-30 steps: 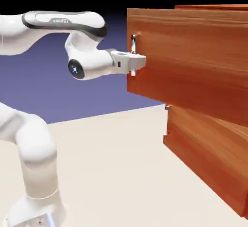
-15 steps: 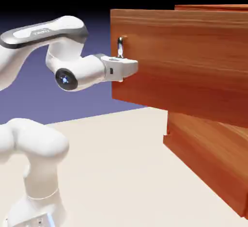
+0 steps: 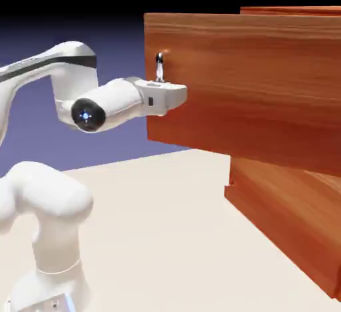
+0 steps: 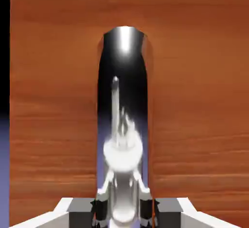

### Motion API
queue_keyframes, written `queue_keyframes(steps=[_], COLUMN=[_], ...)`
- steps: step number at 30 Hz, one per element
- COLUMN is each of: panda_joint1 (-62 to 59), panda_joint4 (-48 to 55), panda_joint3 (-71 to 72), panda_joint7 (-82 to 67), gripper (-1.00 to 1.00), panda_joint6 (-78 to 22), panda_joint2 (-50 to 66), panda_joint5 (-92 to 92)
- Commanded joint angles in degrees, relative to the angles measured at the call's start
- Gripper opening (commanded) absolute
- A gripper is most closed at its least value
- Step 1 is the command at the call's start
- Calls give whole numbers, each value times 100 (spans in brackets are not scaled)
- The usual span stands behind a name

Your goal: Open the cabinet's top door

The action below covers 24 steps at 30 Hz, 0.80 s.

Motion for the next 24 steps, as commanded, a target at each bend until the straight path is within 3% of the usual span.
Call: queue_keyframes(steps=[1,13,24], panda_joint1=[-179,-1849,-1670], panda_joint4=[-43,184,1882], panda_joint3=[-90,-2039,-4128], panda_joint7=[121,745,767], gripper=[-100,-100,-100], panda_joint6=[-246,-3236,-5952], panda_joint2=[-110,-857,-437], panda_joint5=[-167,-2311,-3978])
